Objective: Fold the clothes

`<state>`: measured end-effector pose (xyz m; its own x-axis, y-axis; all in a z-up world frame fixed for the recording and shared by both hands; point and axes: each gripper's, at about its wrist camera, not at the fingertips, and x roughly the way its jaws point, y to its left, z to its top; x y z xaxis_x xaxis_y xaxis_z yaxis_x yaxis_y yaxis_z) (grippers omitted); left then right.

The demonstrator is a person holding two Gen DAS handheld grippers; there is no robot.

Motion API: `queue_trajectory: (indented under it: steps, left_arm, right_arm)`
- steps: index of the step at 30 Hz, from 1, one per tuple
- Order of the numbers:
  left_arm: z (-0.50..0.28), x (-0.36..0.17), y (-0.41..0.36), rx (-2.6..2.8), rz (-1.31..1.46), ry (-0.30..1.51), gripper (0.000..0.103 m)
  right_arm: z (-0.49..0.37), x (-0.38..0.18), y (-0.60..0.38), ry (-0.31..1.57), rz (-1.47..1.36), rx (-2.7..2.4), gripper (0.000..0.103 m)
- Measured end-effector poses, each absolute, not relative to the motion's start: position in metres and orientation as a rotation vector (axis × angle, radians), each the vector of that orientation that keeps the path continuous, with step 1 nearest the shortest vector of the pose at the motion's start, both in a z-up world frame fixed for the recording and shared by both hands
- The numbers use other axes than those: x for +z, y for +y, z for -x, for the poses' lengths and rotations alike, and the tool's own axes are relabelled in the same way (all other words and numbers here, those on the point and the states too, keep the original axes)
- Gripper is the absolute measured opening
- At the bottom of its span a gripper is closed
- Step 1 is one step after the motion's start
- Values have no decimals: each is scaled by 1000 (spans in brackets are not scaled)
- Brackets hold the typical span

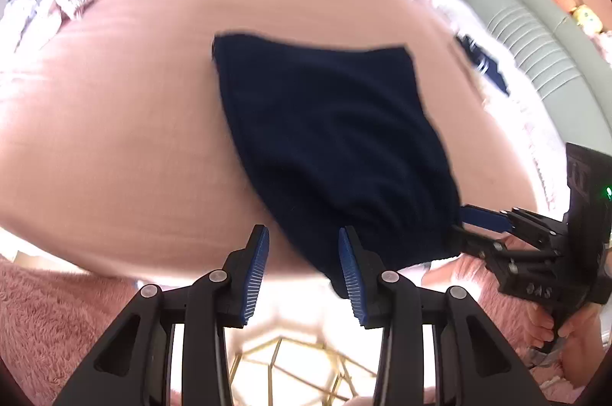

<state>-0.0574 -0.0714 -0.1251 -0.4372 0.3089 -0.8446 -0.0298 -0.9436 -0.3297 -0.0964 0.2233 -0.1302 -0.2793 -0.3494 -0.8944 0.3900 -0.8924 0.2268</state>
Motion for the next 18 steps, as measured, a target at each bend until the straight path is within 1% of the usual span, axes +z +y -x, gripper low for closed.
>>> queue_trajectory:
  steps: [2, 4, 6, 7, 8, 10, 15, 16, 17, 18]
  left_arm:
    - [63, -129, -65, 2457, 1543, -399, 37]
    - [68, -137, -58, 2436, 1581, -390, 37]
    - [69, -144, -53, 2422, 1635, -352, 38]
    - [66, -145, -53, 2419, 1651, -354, 41]
    - [64, -146, -56, 2421, 1664, -373, 46]
    - [59, -146, -63, 2424, 1689, -424, 49]
    - [52, -149, -77, 2343, 1647, -648, 49]
    - [53, -151, -74, 2326, 1658, -660, 49]
    - [53, -153, -72, 2321, 1669, -668, 49]
    - [53, -155, -70, 2316, 1680, -675, 49]
  right_arm:
    - [95, -123, 224, 21, -1491, -2241, 54]
    - [98, -122, 228, 6, -1499, -2239, 54]
    - [97, -130, 230, 36, -1573, -2211, 54]
    - [98, -136, 228, 43, -1607, -2195, 54]
    - [95, -138, 231, 26, -1608, -2194, 54]
    - [85, -138, 242, -18, -1597, -2190, 54]
    - [72, -139, 252, -92, -1574, -2161, 53]
    - [72, -139, 250, -104, -1565, -2158, 52]
    - [70, -138, 250, -111, -1558, -2147, 47]
    - [68, -137, 250, -106, -1559, -2139, 45]
